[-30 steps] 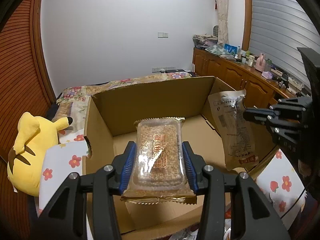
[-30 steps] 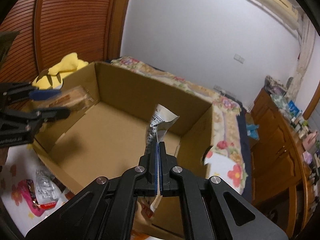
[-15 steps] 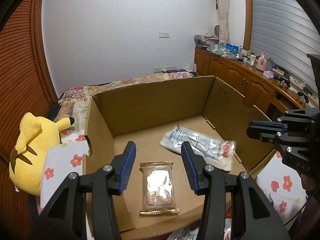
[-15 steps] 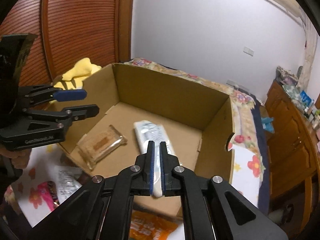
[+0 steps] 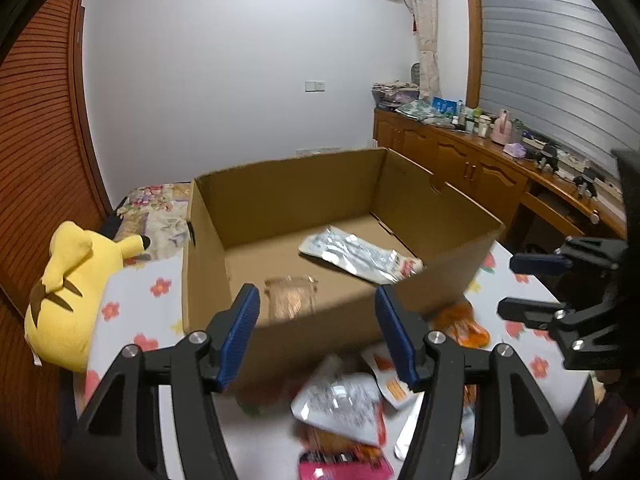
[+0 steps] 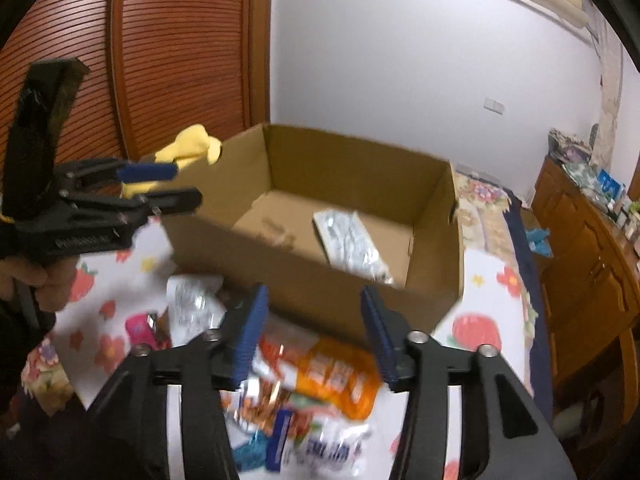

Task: Organize snacks
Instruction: 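Move both open tools back to the snack pile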

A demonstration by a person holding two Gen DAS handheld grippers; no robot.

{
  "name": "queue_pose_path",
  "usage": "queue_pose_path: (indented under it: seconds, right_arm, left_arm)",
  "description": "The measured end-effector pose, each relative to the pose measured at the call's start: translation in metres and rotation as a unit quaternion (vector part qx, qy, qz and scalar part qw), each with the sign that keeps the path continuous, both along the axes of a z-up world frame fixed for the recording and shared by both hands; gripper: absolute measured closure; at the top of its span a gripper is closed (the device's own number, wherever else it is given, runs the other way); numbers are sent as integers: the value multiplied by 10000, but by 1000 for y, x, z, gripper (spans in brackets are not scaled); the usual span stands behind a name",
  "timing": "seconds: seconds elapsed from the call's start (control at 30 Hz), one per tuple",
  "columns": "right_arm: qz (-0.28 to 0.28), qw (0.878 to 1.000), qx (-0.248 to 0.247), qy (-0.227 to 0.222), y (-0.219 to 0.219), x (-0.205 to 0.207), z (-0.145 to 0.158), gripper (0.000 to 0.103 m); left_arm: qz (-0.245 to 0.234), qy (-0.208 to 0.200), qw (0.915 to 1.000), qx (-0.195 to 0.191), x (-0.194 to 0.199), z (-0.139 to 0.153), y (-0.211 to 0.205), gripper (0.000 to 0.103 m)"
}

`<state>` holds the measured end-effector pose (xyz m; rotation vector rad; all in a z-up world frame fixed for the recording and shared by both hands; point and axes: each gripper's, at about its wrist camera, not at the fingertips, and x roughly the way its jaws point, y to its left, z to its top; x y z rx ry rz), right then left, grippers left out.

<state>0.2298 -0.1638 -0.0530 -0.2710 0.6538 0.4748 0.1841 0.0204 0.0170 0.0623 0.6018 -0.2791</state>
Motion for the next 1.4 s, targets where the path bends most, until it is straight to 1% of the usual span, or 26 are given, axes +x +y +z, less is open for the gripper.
queue_pose_path:
  seconds: [0.1,0.17,0.23,0.33,0.4,0.5,0.7,0.83,1.0,1.13,1.37,1.4]
  right_arm:
    - [-100,9999,-56,81,-6,-13,-17,45]
    - [-191,9997,-96,151,-10,-20,-30,44]
    - [-277,9992,-80,270,-17,-25,-43,41]
    - [-446,9982,-93,395,-25,-28,-60,39]
    - [-505,9974,-53,514,-29,-26,-68,36]
    - [-581,9959,-60,689,-34,-25,-81,35]
    - [-690,9941,-154,826,-41,-23,-95,30]
    - [-734,9933,-191,867,-45,-21,-102,25]
    - [-788,9927,-113,910,-50,-17,-108,18]
    - [-836,9921,-62,938,-53,-13,-111,17]
    - [-805,9927,-268,858,-42,-17,-115,16]
    - [-808,9927,-260,856,-42,-17,-115,16]
  left_arm:
    - [-27,58,10000,-12,-19,-12,2,41]
    - [-25,107,9999,2,-28,-21,3,41]
    - [-16,202,9998,-7,-34,-31,4,40]
    - [4,357,9994,-22,-41,-46,5,40]
    - [11,467,9989,-44,-44,-55,5,40]
    - [-2,629,9980,-40,-47,-68,4,40]
    - [-38,831,9965,26,-51,-85,0,40]
    - [-52,929,9956,61,-53,-92,-2,40]
    - [-9,979,9951,142,-53,-96,-5,40]
    - [35,1001,9950,48,-48,-92,-5,40]
    - [94,1058,9942,-160,-27,-87,-10,40]
    - [117,1080,9939,-178,-23,-88,-11,38]
